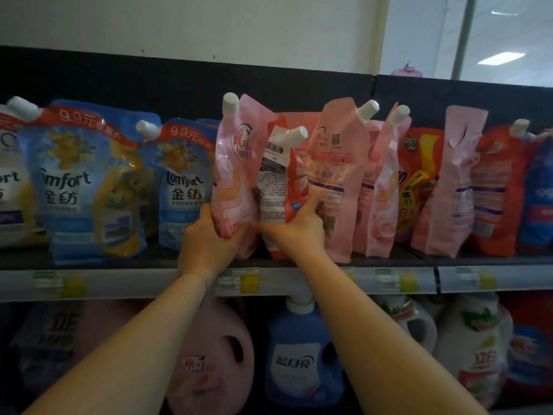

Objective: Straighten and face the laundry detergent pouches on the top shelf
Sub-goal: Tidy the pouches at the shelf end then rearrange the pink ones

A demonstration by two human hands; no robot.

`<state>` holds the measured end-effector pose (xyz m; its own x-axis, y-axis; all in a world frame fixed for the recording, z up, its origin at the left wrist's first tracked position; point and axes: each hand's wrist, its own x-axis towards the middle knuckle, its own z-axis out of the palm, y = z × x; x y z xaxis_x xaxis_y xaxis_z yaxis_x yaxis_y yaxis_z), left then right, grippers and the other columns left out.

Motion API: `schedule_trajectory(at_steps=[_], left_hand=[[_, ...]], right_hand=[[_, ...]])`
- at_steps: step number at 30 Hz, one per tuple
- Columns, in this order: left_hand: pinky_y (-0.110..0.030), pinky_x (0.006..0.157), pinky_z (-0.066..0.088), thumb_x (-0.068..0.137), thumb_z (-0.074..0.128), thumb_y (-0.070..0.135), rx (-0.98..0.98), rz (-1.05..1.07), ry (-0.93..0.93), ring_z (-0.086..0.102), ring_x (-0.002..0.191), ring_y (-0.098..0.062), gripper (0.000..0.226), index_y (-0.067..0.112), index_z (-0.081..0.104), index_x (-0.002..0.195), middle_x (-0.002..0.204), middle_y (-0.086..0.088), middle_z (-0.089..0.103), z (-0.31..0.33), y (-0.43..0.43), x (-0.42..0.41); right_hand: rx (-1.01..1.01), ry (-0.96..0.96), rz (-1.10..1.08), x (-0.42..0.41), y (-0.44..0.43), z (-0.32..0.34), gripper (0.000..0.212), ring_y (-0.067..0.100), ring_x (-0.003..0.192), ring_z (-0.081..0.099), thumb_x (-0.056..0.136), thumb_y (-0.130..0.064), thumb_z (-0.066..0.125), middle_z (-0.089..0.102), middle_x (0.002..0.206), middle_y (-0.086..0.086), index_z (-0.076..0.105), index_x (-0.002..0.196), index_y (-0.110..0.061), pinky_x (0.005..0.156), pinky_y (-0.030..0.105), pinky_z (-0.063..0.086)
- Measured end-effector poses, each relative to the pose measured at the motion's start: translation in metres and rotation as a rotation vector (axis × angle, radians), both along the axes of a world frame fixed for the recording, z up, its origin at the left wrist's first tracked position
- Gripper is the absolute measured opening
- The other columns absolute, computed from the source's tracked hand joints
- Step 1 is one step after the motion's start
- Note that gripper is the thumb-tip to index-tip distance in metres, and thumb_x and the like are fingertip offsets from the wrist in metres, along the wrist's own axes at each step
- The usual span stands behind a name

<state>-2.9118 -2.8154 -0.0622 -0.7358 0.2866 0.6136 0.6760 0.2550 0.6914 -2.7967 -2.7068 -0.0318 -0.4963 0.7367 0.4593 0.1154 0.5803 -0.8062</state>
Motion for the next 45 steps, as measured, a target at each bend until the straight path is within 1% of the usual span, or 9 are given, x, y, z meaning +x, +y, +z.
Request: schedule_trajectory(at_steps=[7, 10, 15, 19, 34, 37, 41, 43, 45], left_hand=[[-0.043, 0.086, 0.05, 0.076, 0.071, 0.049, -0.053, 0.02, -0.024, 0.06, 0.103, -0.037, 0.06, 0.018, 0.047, 0.12, 0.112, -0.014, 0.064, 0.003, -0.001, 0.003], [-0.043, 0.09, 0.049, 0.077, 0.072, 0.046, -0.061, -0.017, -0.042, 0.059, 0.107, -0.036, 0.059, 0.018, 0.046, 0.123, 0.116, -0.012, 0.063, 0.007, -0.003, 0.004], [-0.037, 0.095, 0.044, 0.078, 0.075, 0.036, -0.023, -0.099, -0.112, 0.056, 0.114, -0.03, 0.058, 0.02, 0.046, 0.126, 0.125, -0.007, 0.06, 0.011, -0.007, 0.006], [-0.041, 0.096, 0.047, 0.077, 0.076, 0.036, -0.013, -0.101, -0.115, 0.058, 0.113, -0.029, 0.056, 0.023, 0.047, 0.123, 0.123, -0.006, 0.061, 0.01, -0.008, 0.006], [-0.035, 0.087, 0.048, 0.076, 0.077, 0.036, -0.017, -0.059, -0.078, 0.061, 0.105, -0.027, 0.057, 0.022, 0.048, 0.123, 0.116, -0.004, 0.064, 0.009, -0.009, 0.008], [-0.038, 0.087, 0.049, 0.076, 0.076, 0.037, -0.027, -0.051, -0.07, 0.061, 0.105, -0.03, 0.058, 0.019, 0.047, 0.123, 0.116, -0.007, 0.064, 0.008, -0.009, 0.009], [-0.041, 0.085, 0.051, 0.076, 0.076, 0.04, -0.04, -0.039, -0.056, 0.062, 0.103, -0.033, 0.06, 0.015, 0.046, 0.121, 0.115, -0.01, 0.064, 0.007, -0.009, 0.008], [-0.04, 0.085, 0.051, 0.076, 0.076, 0.04, -0.04, -0.044, -0.061, 0.062, 0.103, -0.032, 0.059, 0.016, 0.046, 0.119, 0.115, -0.01, 0.064, 0.008, -0.009, 0.009], [-0.04, 0.086, 0.051, 0.076, 0.076, 0.04, -0.038, -0.054, -0.061, 0.062, 0.103, -0.032, 0.057, 0.017, 0.046, 0.119, 0.114, -0.009, 0.065, 0.008, -0.01, 0.009]], right_hand=[[-0.088, 0.111, -0.04, -0.004, 0.004, -0.001, 0.08, 0.032, 0.108, 0.06, 0.082, -0.021, 0.068, 0.061, 0.12, 0.013, 0.018, 0.145, -0.02, 0.083, 0.03, 0.046], [-0.094, 0.088, -0.05, 0.001, 0.016, 0.002, 0.076, 0.031, 0.112, 0.058, 0.083, -0.014, 0.066, 0.057, 0.124, 0.013, 0.02, 0.144, -0.015, 0.09, 0.034, 0.047], [-0.06, 0.068, -0.081, 0.014, 0.033, 0.002, 0.069, 0.03, 0.113, 0.058, 0.084, -0.014, 0.066, 0.058, 0.127, 0.012, 0.024, 0.139, -0.014, 0.089, 0.034, 0.047], [-0.045, 0.058, -0.117, 0.029, 0.052, 0.004, 0.071, 0.031, 0.115, 0.057, 0.085, -0.012, 0.067, 0.056, 0.129, 0.013, 0.023, 0.14, -0.014, 0.093, 0.036, 0.046], [0.016, 0.002, -0.331, 0.068, 0.118, 0.004, 0.081, 0.036, 0.117, 0.054, 0.081, -0.019, 0.073, 0.051, 0.134, 0.019, 0.018, 0.141, -0.011, 0.097, 0.044, 0.046], [0.213, 0.063, -0.3, 0.068, 0.113, -0.005, 0.094, 0.03, 0.131, 0.039, 0.077, -0.018, 0.077, 0.036, 0.144, 0.013, 0.01, 0.144, -0.024, 0.107, 0.046, 0.036], [0.642, -0.181, -0.472, 0.069, 0.105, -0.008, 0.107, 0.036, 0.138, 0.019, 0.078, -0.038, 0.075, 0.016, 0.151, 0.019, 0.001, 0.15, -0.008, 0.113, 0.046, 0.021], [0.721, -0.205, -0.53, 0.067, 0.1, -0.007, 0.116, 0.038, 0.138, 0.02, 0.074, -0.043, 0.077, 0.008, 0.155, 0.018, -0.002, 0.149, -0.006, 0.111, 0.05, 0.024], [0.78, -0.12, -0.549, 0.065, 0.096, -0.008, 0.123, 0.039, 0.135, 0.023, 0.065, -0.04, 0.084, 0.005, 0.152, 0.013, -0.002, 0.147, -0.008, 0.105, 0.053, 0.032]])
